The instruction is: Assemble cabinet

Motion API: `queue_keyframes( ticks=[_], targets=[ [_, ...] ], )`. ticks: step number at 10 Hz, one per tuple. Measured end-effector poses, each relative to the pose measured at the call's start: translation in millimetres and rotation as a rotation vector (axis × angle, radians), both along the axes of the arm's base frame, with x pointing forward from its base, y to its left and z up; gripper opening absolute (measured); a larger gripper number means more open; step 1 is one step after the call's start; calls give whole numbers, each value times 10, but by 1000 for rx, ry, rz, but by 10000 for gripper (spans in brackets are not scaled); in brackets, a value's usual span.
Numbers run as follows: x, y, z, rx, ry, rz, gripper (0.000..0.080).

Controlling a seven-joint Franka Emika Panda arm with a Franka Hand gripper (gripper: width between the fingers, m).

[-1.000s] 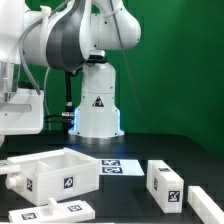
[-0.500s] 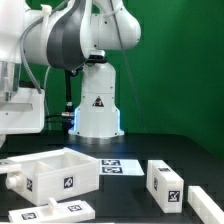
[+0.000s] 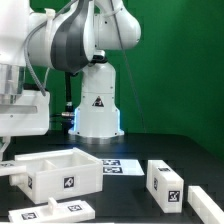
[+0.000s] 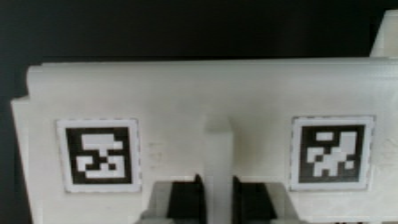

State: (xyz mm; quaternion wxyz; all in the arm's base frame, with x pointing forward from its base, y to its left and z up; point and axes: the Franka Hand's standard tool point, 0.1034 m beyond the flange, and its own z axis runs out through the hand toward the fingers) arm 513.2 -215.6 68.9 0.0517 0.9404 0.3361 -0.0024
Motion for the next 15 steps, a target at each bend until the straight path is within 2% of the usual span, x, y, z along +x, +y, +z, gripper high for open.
queue_keyframes(
  ticks=[7, 9, 11, 13, 15],
  targets=[
    [-31, -17, -5, 0, 2, -6, 62],
    [-126, -102, -22, 18, 13, -64, 62],
    [-208, -85, 20, 33, 38, -153, 62],
    [-211, -85, 66, 35, 36, -158, 62],
    [-207, -93, 51, 31, 27, -158, 62]
  ],
)
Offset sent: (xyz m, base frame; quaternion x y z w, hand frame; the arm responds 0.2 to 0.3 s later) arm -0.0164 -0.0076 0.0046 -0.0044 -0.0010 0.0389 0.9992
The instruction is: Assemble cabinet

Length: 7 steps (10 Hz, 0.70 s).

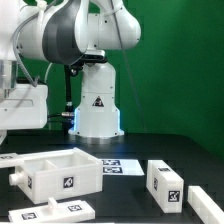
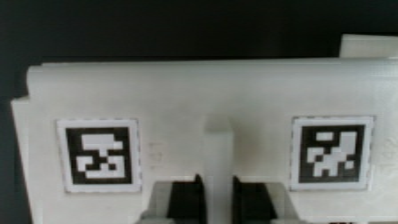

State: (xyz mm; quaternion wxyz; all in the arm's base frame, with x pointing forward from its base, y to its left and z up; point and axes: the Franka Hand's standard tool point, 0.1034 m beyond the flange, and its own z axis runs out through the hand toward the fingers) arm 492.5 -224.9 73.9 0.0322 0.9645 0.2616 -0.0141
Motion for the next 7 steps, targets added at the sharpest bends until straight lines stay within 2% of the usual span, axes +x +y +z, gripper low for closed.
queue_keyframes(
  ticks=[7],
  targets=[
    [-19, 45, -59, -3, -1, 8, 62]
  ],
)
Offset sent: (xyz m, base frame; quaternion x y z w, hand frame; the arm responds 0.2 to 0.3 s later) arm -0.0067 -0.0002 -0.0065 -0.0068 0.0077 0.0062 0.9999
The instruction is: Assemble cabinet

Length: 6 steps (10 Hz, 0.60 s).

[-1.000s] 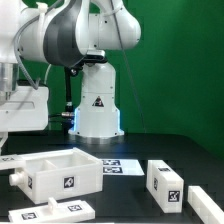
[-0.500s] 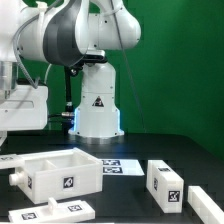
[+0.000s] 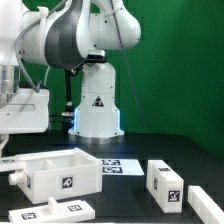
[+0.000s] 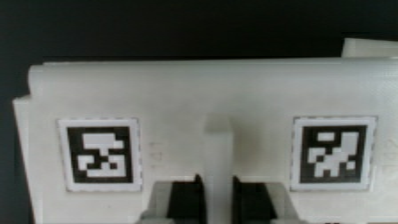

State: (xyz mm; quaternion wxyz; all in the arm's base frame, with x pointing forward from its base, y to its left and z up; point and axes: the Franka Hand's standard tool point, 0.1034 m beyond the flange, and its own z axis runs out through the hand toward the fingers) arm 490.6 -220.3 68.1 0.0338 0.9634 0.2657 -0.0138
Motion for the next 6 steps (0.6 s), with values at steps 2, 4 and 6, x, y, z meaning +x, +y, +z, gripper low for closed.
queue_keyframes(
  ticks=[2, 4, 6],
  targets=[
    [3, 7, 1, 0, 1, -1, 62],
    [9, 25, 0, 0, 0, -14, 62],
    [5, 32, -8, 1, 1, -14, 62]
  ],
)
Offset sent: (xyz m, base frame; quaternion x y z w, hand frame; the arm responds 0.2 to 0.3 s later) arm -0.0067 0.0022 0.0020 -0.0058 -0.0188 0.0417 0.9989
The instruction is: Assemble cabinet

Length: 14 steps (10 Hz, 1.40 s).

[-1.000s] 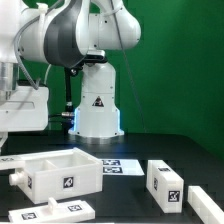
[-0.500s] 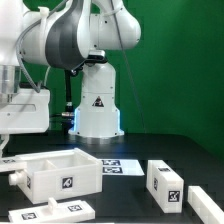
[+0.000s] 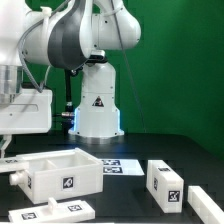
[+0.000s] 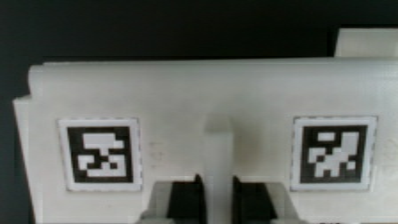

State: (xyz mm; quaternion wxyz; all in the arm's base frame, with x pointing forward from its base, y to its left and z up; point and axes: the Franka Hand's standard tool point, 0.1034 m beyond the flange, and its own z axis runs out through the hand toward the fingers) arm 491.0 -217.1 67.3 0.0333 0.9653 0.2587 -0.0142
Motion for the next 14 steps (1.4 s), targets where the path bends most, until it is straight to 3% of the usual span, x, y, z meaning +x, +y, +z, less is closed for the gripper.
queue_keyframes(
  ticks=[5, 7, 14],
  targets=[
    [-5, -8, 1, 0, -1, -2, 62],
    [-93, -80, 1, 0, -12, -42, 62],
    [-71, -5, 3, 2, -13, -67, 62]
  ],
)
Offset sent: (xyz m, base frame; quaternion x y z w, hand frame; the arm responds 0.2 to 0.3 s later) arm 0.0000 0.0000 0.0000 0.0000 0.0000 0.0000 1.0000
